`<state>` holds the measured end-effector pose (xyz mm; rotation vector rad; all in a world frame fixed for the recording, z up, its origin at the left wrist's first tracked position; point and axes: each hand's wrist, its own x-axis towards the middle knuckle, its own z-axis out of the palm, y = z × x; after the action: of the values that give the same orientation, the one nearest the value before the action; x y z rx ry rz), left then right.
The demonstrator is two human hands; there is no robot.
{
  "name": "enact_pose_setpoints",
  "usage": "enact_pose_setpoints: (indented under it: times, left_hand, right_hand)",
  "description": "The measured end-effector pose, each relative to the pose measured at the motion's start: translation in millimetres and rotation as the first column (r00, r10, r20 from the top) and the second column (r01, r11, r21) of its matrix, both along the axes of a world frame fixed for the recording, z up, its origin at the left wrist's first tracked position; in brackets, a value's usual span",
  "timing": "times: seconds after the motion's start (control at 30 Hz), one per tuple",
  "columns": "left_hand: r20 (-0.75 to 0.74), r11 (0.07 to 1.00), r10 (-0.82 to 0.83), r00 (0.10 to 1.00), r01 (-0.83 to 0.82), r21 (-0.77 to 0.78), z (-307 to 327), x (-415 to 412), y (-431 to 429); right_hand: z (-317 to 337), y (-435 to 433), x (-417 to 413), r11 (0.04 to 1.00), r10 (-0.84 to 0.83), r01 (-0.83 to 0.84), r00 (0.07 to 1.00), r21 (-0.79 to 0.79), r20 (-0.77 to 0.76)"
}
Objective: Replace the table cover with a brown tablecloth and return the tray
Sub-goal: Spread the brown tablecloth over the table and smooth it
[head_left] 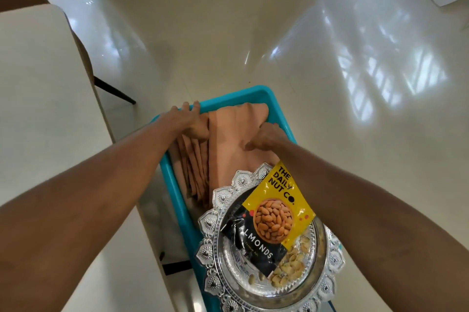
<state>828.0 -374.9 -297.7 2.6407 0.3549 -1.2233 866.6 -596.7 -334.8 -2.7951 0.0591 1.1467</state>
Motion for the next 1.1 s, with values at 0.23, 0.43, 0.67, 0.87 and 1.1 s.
enact_pose_setpoints:
  times: [0.23,0.43,0.67,0.87,1.1]
  left_hand:
    - [-0.003,1.0,0.001,1.0,-0.001,-0.002,10,-2,-2]
    - [-0.018,1.0,-0.003,1.0,0.003,0.0,12,-2,-2]
    - [-0.035,1.0,0.026,0.999,-0.026,-0.005,10,1,-2]
    - [-0.034,0.999,0.033,0.999,-0.034,-0.011,8,2,-2]
    - [0.041,0.989,0.12,0.992,-0.116,-0.091,16,9,1]
  right_hand:
    - [1,-5,-4,0.993,0.111,-0.106,0.99,-0.058,0.083]
    - [3,2,5,0.988,-0.146,0.148,0.989,0.052,-0.038]
    - [1,13,16,0.912,-0.355,0.372,0.926,0.169,-0.126]
    - [5,8,22,0.869,-0.406,0.434,0.9,0.239,-0.16]
    - [36,-11,26,0.795,-0.338,0.411,0.911,0.447,-0.237]
